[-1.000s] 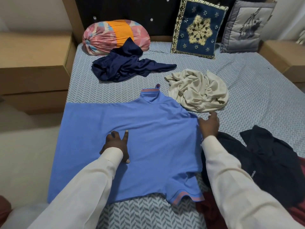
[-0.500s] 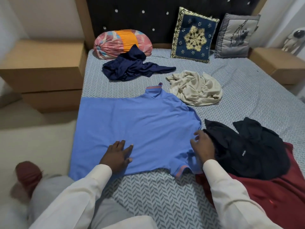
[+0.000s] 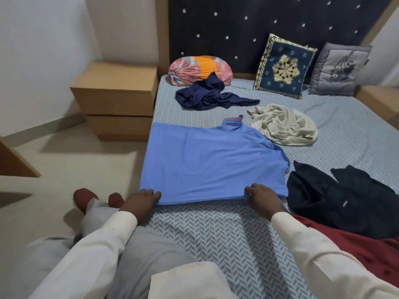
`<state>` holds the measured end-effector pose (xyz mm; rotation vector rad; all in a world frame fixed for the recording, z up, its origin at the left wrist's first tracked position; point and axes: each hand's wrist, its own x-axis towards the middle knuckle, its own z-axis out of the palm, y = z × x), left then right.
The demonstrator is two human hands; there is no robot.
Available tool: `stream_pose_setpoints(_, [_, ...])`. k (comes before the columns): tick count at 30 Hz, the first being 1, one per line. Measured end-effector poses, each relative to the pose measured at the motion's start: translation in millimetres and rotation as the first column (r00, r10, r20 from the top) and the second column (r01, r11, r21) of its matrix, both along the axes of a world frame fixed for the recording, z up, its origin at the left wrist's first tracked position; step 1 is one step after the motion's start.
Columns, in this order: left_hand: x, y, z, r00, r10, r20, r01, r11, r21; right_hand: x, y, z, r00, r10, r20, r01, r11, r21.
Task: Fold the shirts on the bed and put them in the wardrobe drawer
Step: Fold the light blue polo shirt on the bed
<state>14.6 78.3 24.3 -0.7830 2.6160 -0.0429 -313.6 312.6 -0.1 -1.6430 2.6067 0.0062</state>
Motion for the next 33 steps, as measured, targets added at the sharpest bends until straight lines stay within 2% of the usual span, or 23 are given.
stream_pose_setpoints(3, [6.1,-3.9,-4.1,1.000,-0.007,-0.017,0.007,1.000,0.012,4.2,2.9,1.9,0.998,-0.045,0.034,0.049,0.991,-0.128])
stream_pose_setpoints(5, [7.4,-4.4,-2.0,1.000,0.012,-0.006,-0.011,1.000,0.024,9.6,8.2,0.0,0.997,-0.036,0.069,0.044,0.993,-0.108])
stream_pose_setpoints(8, [4.2,-11.2,-3.9,0.998,0.045,0.045,-0.047,0.998,0.047,15.8,10.9,3.9,0.985,-0.099,0.140,0.069,0.976,0.205])
stream_pose_setpoints(10, [2.5,-17.7,-5.0,0.993,0.069,0.094,-0.076,0.995,0.069,11.1,9.1,2.5,0.980,-0.116,0.165,0.062,0.952,0.300])
stream_pose_setpoints(13, [0.8,-35.5,-12.7,0.990,0.123,0.065,-0.134,0.967,0.216,-4.6,1.0,0.2,0.952,-0.164,0.257,0.086,0.953,0.291])
stream_pose_setpoints(15, [-1.4,-53.7,-14.9,0.982,0.189,0.025,-0.187,0.931,0.314,-19.1,-8.0,2.8,0.919,-0.235,0.317,0.179,0.964,0.197])
stream_pose_setpoints(18, [-13.5,-82.4,-10.3,0.939,0.319,-0.125,-0.235,0.864,0.445,-43.5,-30.3,11.1,0.904,-0.276,0.326,0.277,0.960,0.042])
stream_pose_setpoints(21, [-31.2,-109.2,-11.2,0.824,0.497,-0.271,-0.271,0.768,0.581,-66.3,-58.2,16.7,0.898,-0.300,0.323,0.319,0.948,-0.009])
stream_pose_setpoints(26, [-51.3,-135.9,-33.2,0.477,0.808,-0.347,-0.369,0.542,0.755,-96.5,-97.4,14.4,0.878,-0.345,0.330,0.354,0.934,0.035])
stream_pose_setpoints(28, [-60.2,-136.4,-35.9,0.402,0.834,-0.377,-0.385,0.528,0.757,-103.0,-106.7,10.7,0.868,-0.360,0.342,0.363,0.930,0.057])
stream_pose_setpoints(33, [-78.6,-132.3,-40.7,0.337,0.819,-0.464,-0.440,0.573,0.692,-108.3,-118.2,0.5,0.855,-0.378,0.355,0.377,0.923,0.076])
